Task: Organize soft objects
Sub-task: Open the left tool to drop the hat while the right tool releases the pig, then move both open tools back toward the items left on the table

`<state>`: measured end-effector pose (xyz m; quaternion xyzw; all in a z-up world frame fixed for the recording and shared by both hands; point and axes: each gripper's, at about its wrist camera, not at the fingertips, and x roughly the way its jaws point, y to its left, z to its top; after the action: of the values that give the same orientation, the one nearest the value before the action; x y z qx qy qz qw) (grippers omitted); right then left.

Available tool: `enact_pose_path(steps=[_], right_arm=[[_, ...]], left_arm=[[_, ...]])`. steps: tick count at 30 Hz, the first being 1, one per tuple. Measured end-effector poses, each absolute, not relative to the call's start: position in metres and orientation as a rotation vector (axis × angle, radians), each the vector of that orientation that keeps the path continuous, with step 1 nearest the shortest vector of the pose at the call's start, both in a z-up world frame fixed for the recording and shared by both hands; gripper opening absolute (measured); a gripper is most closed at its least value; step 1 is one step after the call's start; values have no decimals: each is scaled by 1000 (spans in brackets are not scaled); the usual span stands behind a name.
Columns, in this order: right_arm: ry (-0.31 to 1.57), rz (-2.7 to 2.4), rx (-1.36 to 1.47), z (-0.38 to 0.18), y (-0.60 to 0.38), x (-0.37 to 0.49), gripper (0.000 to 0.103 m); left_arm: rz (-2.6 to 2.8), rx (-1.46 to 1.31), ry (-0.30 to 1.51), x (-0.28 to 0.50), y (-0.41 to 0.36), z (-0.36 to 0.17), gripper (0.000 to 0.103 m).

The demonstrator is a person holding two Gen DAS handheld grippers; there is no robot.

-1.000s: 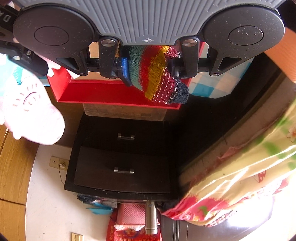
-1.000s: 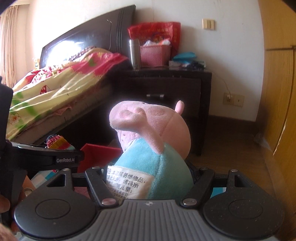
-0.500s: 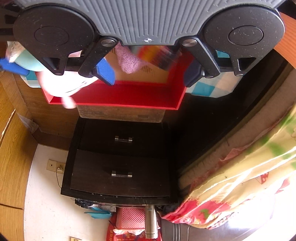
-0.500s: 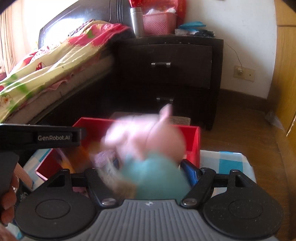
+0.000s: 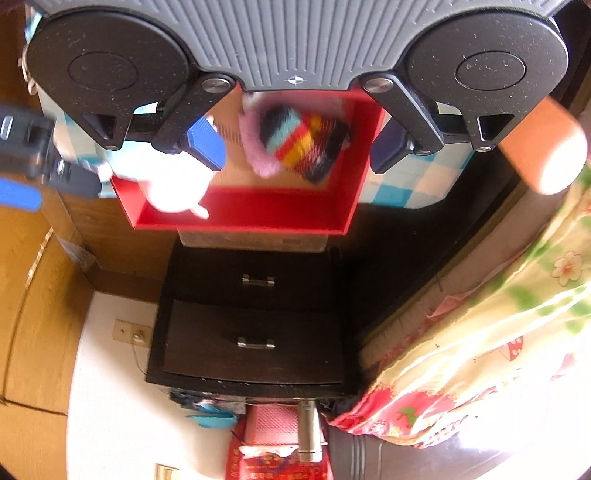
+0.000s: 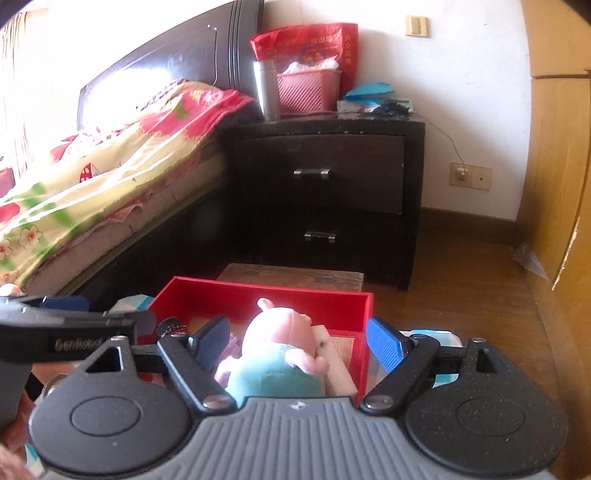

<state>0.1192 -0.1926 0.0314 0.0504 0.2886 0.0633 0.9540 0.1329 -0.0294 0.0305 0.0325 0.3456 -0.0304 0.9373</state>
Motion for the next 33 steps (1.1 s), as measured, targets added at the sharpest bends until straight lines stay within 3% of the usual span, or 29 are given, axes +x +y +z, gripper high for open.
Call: enact_pose_path(steps=[18, 33], right_arm=[[637, 161, 98, 33, -199, 42, 61], [775, 222, 60, -1, -188, 9, 61]], left_arm=[[-147, 89, 788, 59, -26, 12, 85], [-190, 106, 999, 29, -23, -56, 85]])
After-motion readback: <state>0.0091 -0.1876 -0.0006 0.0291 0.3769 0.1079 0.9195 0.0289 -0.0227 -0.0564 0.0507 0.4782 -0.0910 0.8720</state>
